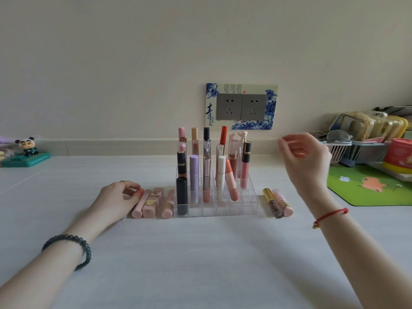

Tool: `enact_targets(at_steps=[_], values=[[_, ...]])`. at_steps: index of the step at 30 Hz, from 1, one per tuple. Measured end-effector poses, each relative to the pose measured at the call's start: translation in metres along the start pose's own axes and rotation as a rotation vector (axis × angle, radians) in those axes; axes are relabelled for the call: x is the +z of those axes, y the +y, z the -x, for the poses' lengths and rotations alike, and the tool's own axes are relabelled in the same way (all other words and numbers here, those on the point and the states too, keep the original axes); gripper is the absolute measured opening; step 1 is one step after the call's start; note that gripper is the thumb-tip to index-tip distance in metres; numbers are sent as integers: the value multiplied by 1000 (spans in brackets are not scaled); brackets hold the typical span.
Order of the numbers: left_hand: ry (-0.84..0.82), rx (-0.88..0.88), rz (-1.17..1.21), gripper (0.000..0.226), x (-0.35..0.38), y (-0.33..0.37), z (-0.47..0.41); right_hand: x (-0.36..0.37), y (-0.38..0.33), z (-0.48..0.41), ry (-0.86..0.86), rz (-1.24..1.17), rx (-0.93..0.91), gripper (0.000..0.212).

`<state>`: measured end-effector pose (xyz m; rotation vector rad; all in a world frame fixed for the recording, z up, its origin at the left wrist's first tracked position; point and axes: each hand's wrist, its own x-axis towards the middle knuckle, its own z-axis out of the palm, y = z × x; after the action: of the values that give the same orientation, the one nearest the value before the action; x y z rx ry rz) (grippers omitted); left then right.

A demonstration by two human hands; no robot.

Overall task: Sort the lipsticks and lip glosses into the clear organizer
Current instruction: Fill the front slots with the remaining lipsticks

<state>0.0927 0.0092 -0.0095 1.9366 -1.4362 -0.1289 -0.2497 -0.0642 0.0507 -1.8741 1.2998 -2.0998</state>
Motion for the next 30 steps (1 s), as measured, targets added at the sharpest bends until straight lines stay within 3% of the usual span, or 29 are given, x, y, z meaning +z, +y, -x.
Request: enact_targets(at_steps=[2,6,9,12,17,22,26,30], values=[[2,5,-7,20,0,0,0,-8,9,-5,-72,82,58,5],[11,14,-17,22,0,1,0,-15,22,-7,-416,284,216,6],[14,12,-8,22,0,2,1,-8,26,0,-629,480,231,12],[14,7,-14,22,-1,2,1,3,33,13,-737,654,212,22],[6,4,0,19,0,2,2,16,40,26,-795,834,232,33],[7,7,5,18,-1,2,2,22,34,27,-815,898,224,29],[-3,7,19,17,-1,1,2,16,31,18,-734,678,354,33],[4,7,11,19,-1,2,2,1,22,3,-612,430,309,38]])
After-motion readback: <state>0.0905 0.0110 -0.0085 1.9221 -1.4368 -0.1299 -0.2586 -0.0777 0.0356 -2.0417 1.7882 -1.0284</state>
